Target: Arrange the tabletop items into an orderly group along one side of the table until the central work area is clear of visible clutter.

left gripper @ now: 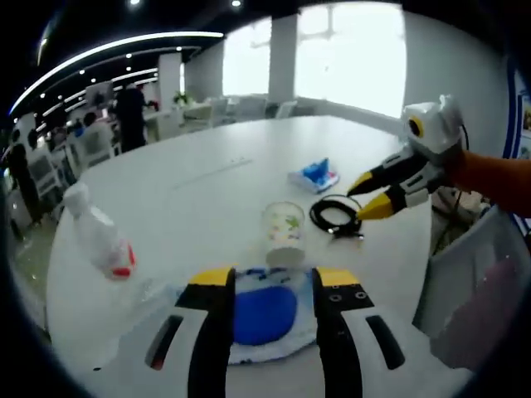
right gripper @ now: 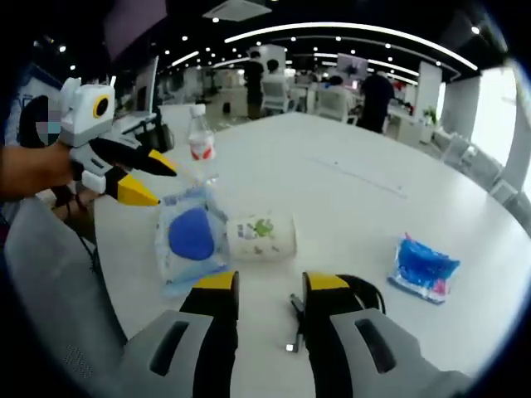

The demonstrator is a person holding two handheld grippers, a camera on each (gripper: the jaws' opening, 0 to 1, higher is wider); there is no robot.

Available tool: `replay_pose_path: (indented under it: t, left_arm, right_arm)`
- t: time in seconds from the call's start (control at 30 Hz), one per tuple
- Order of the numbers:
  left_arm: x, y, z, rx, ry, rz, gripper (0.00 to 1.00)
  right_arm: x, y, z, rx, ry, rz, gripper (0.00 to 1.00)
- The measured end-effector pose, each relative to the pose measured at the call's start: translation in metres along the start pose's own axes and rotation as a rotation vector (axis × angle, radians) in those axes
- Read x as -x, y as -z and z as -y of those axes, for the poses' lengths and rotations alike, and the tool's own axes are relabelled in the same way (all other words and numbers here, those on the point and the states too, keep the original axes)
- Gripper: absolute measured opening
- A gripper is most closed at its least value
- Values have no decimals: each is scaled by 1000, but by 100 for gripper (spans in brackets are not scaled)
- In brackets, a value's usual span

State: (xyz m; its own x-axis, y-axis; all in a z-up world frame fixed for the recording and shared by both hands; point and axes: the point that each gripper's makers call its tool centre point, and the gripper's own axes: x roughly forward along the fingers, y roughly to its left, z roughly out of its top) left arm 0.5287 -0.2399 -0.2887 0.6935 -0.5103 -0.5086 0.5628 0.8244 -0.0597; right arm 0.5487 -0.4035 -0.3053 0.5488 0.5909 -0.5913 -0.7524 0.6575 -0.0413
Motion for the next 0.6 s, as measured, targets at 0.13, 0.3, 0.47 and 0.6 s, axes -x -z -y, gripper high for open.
replay_pose_path:
  t: [0.13, 0.3, 0.47, 0.6]
  left_arm:
    - [9, 7, -16, -18, -6, 2, 35]
    - [17, 20, -42, -10, -15, 0, 34]
    - [18, 41, -66, -6, -24, -17, 35]
    - [14, 53, -79, 16, -13, -26, 35]
  right_arm:
    - [-5, -2, -13, 11, -21, -5, 30]
    - [-10, -3, -26, 18, -39, -11, 30]
    - [-15, -1, -36, 16, -49, -24, 30]
    - [-18, 1, -43, 8, -54, -36, 30]
